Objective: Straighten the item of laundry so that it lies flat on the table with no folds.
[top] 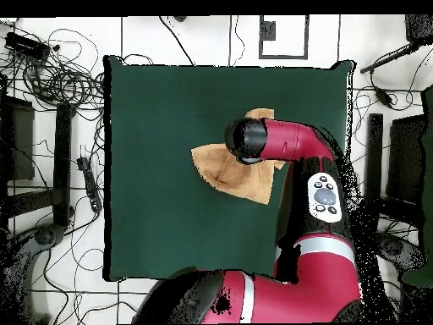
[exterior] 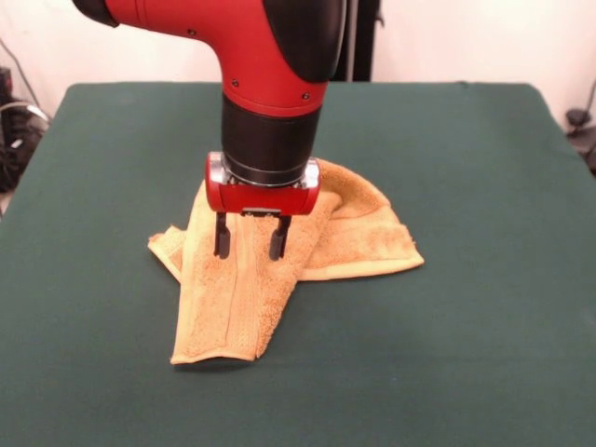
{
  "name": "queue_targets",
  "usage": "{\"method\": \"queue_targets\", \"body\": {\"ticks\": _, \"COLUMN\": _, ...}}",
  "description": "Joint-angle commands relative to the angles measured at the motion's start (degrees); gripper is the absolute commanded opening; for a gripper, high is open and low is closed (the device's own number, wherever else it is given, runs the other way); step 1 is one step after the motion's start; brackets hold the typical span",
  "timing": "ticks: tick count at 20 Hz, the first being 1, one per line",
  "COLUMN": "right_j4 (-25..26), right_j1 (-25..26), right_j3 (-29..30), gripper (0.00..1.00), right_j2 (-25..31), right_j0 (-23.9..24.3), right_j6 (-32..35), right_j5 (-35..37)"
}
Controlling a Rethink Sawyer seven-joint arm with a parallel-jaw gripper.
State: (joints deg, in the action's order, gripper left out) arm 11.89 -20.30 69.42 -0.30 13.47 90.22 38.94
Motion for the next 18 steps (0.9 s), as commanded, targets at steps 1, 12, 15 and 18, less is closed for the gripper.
{"method": "queue_targets", "body": {"ticks": 1, "right_j4": 0.3, "right_j1": 0.97, "right_j3": 5.83, "gripper": 1.0, "right_j2": 6.29, "right_j0": -1.04, "right_j6": 2.11, "right_j5": -1.63}}
{"method": "queue_targets", "body": {"ticks": 12, "right_j4": 0.29, "right_j1": 1.03, "right_j3": 5.66, "gripper": 1.0, "right_j2": 6.38, "right_j0": -0.84, "right_j6": 1.86, "right_j5": -0.97}}
{"method": "queue_targets", "body": {"ticks": 15, "right_j4": 0.26, "right_j1": 1.09, "right_j3": 5.58, "gripper": 1.0, "right_j2": 6.43, "right_j0": -0.83, "right_j6": 1.82, "right_j5": -0.82}}
{"method": "queue_targets", "body": {"ticks": 18, "right_j4": 0.19, "right_j1": 1.27, "right_j3": 5.53, "gripper": 1.0, "right_j2": 6.31, "right_j0": -0.91, "right_j6": 2.29, "right_j5": -1.11}}
